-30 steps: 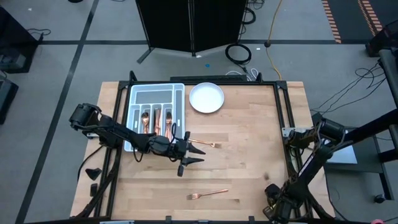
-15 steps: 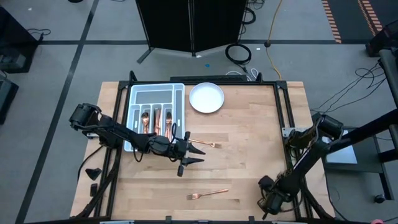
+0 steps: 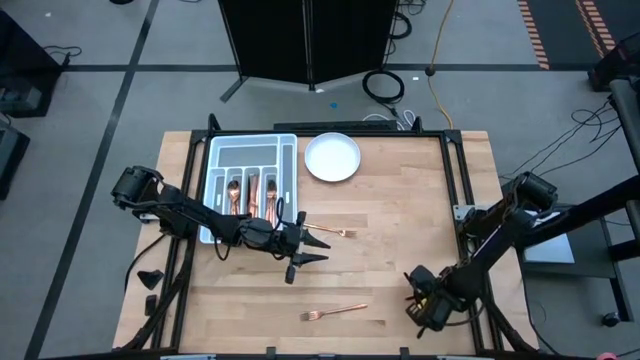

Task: Sort silverware
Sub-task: Put the spoon on the silverware tray

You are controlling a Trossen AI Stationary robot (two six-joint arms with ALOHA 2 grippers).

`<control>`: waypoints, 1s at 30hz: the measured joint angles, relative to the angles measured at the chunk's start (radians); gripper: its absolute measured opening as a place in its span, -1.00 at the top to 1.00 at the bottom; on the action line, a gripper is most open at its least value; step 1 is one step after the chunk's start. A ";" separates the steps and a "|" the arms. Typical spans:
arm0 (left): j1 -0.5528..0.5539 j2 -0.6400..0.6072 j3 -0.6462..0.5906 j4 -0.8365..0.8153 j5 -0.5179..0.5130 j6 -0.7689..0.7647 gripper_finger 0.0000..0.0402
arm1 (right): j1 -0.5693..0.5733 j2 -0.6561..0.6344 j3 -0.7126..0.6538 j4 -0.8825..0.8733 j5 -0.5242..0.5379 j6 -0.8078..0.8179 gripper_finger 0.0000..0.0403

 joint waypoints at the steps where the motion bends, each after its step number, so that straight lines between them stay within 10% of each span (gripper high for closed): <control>1: 0.000 0.000 0.000 0.000 0.000 0.000 0.40 | -0.008 0.000 0.000 0.001 0.000 -0.013 0.99; 9: 0.001 0.004 0.000 0.002 -0.001 -0.071 0.40 | -0.074 -0.001 0.002 0.046 0.055 -0.219 1.00; 20: 0.073 0.125 0.000 0.007 -0.150 -0.844 0.40 | -0.317 -0.003 0.004 0.269 0.243 -0.827 1.00; 30: 0.201 0.134 0.000 0.005 0.187 -1.232 0.40 | -0.504 -0.003 0.131 0.285 0.088 -1.479 0.99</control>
